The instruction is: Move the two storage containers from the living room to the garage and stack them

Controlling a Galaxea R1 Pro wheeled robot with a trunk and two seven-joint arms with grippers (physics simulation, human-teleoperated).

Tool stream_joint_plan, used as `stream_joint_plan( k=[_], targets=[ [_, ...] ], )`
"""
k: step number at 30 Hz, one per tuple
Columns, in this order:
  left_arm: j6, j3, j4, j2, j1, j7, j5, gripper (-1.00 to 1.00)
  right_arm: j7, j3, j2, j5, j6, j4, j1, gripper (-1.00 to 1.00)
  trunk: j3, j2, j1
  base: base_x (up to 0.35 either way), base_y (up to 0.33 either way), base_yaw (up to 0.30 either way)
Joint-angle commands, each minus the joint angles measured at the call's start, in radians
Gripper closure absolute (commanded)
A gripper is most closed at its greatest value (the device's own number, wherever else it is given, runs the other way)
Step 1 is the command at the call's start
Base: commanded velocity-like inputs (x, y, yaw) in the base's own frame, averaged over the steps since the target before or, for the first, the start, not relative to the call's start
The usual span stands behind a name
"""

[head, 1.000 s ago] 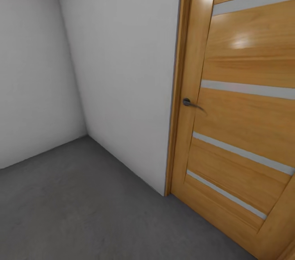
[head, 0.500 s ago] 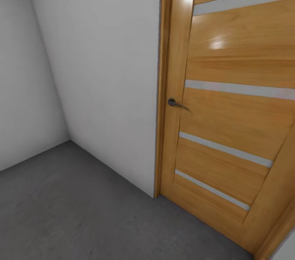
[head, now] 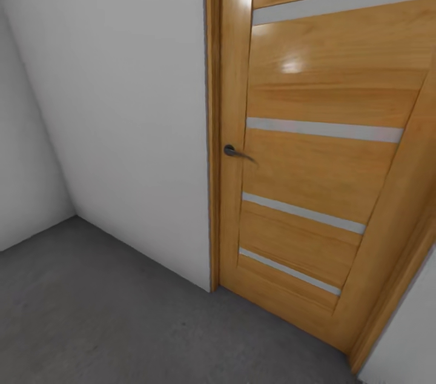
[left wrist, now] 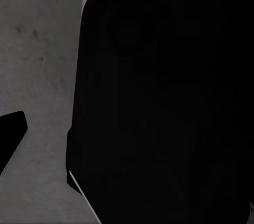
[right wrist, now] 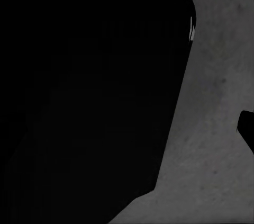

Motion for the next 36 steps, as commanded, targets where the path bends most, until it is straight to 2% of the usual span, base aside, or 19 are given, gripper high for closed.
stream_joint_plan(
  k=[1,6,16,27,36],
  targets=[
    [-0.001,0.001,0.000,0.000,0.000,0.001,0.007,-1.00,-0.001,-0.001,0.000,0.007,-0.003,0.000,0.000,-1.00,-0.001,0.000,0.000,0.000,0.000,-0.246],
    [-0.001,0.001,0.000,0.000,0.000,0.001,0.007,-1.00,-0.001,-0.001,0.000,0.007,-0.003,0.000,0.000,-1.00,-0.001,0.000,0.000,0.015,0.000,-0.246],
    [-0.001,0.001,0.000,0.000,0.000,0.001,0.008,-1.00,-0.001,-0.001,0.000,0.007,-0.003,0.000,0.000,-1.00,-0.001,0.000,0.000,0.223,0.000,-0.246],
    [-0.001,0.001,0.000,0.000,0.000,0.001,0.007,-1.00,-0.001,-0.001,0.000,0.007,-0.003,0.000,0.000,-1.00,-0.001,0.000,0.000,0.023,0.003,-0.246],
    [-0.001,0.001,0.000,-0.001,0.000,0.001,0.007,-1.00,-0.001,-0.001,0.000,0.007,-0.003,0.000,0.000,-1.00,-0.001,0.000,0.000,0.104,0.217,-0.246]
  ],
)
